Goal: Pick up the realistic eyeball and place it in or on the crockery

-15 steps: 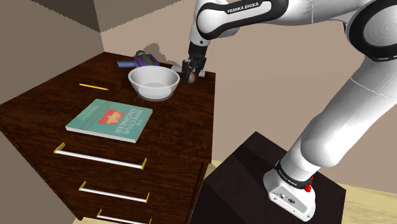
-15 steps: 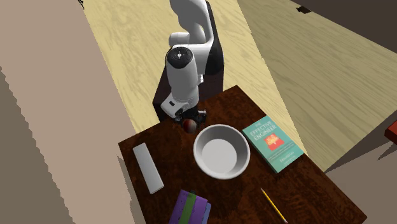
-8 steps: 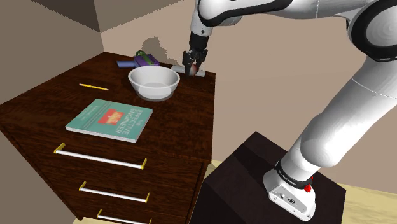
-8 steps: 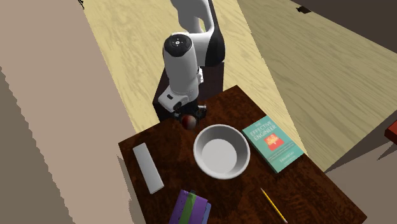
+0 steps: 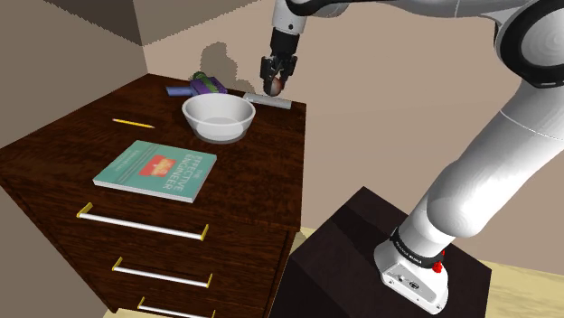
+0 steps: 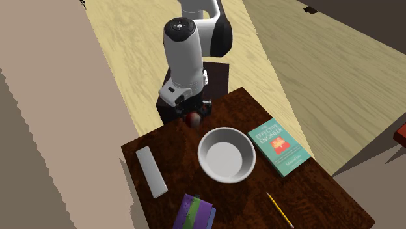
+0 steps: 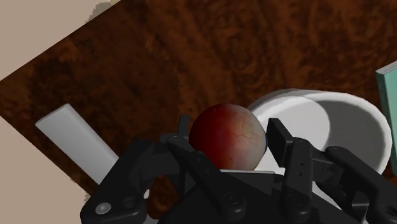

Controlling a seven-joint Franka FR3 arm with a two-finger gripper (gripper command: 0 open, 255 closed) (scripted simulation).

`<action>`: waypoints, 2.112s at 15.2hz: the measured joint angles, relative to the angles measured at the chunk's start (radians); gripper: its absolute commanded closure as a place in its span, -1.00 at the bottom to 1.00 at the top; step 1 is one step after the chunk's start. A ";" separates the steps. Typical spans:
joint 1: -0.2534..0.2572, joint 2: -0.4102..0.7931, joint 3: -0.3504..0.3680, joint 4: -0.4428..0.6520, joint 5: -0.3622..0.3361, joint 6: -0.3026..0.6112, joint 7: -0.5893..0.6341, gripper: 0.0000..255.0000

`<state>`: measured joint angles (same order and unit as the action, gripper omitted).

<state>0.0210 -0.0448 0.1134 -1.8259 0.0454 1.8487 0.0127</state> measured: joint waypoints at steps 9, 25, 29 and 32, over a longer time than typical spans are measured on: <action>0.040 0.109 0.040 0.183 -0.022 -0.072 0.085 1.00; 0.143 0.373 0.092 0.424 -0.090 -0.052 0.241 1.00; 0.139 0.369 0.091 0.366 -0.088 0.001 0.239 1.00; 0.139 0.368 0.091 0.354 -0.089 0.013 0.239 1.00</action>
<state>0.1600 0.3234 0.2045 -1.4717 -0.0432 1.8621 0.2521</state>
